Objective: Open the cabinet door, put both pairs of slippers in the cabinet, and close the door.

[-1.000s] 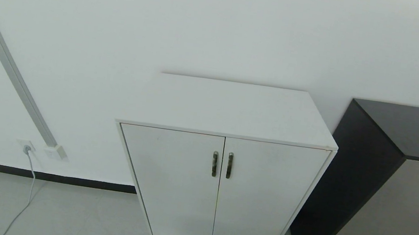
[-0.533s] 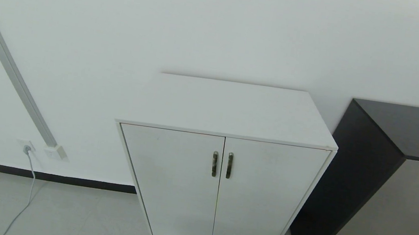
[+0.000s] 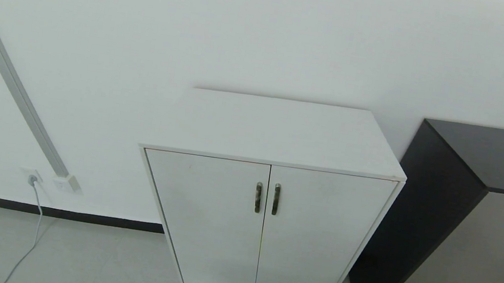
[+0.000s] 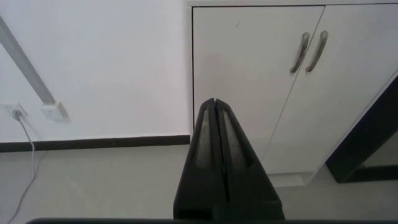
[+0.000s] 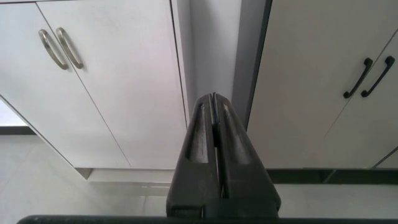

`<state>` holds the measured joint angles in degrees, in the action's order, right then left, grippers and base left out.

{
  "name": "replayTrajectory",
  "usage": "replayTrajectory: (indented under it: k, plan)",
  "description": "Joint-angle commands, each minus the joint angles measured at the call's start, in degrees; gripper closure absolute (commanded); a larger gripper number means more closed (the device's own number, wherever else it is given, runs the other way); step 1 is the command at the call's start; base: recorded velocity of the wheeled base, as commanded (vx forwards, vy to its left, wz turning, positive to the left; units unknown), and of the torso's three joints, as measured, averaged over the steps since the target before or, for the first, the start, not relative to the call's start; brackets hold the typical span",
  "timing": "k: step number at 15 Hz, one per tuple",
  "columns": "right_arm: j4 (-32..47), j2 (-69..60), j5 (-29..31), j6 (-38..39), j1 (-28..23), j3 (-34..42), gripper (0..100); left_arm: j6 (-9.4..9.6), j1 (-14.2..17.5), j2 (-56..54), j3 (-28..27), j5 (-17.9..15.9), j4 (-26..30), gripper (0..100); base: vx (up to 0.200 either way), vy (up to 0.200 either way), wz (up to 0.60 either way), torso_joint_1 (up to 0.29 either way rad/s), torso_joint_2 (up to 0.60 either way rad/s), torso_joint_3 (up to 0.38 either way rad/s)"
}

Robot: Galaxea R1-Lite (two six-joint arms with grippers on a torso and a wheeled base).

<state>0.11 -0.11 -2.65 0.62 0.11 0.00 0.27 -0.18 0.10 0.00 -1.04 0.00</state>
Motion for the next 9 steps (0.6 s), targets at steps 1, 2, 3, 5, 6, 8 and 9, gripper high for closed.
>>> replayTrajectory:
  k: [1,2,3,5,6,8,9]
  plan:
    - [0.07,0.11,-0.08,-0.09,-0.02,0.0,100,0.0,0.01,-0.01,0.0,-0.02,0.0,100,0.0,0.0,0.0,0.0,0.0,0.0]
    - [0.07,0.11,-0.08,-0.27,0.07,0.0,100,0.0,0.01,-0.01,0.0,-0.02,0.0,100,0.0,0.0,0.0,0.0,0.0,0.0]
    - [0.07,0.11,-0.08,-0.27,-0.02,0.0,100,0.0,0.01,-0.01,0.0,-0.02,0.0,100,0.0,0.0,0.0,0.0,0.0,0.0]
    - [0.07,0.11,-0.08,-0.27,0.07,0.0,100,0.0,0.01,-0.01,0.0,-0.02,0.0,100,0.0,0.0,0.0,0.0,0.0,0.0]
    - [0.07,0.11,-0.08,-0.27,0.07,0.0,100,0.0,0.01,-0.01,0.0,-0.02,0.0,100,0.0,0.0,0.0,0.0,0.0,0.0]
    - [0.07,0.11,-0.08,-0.27,0.07,0.0,100,0.0,0.01,-0.01,0.0,-0.02,0.0,100,0.0,0.0,0.0,0.0,0.0,0.0]
    - [0.07,0.11,-0.08,-0.18,0.07,0.0,100,0.0,0.01,-0.01,0.0,-0.02,0.0,100,0.0,0.0,0.0,0.0,0.0,0.0]
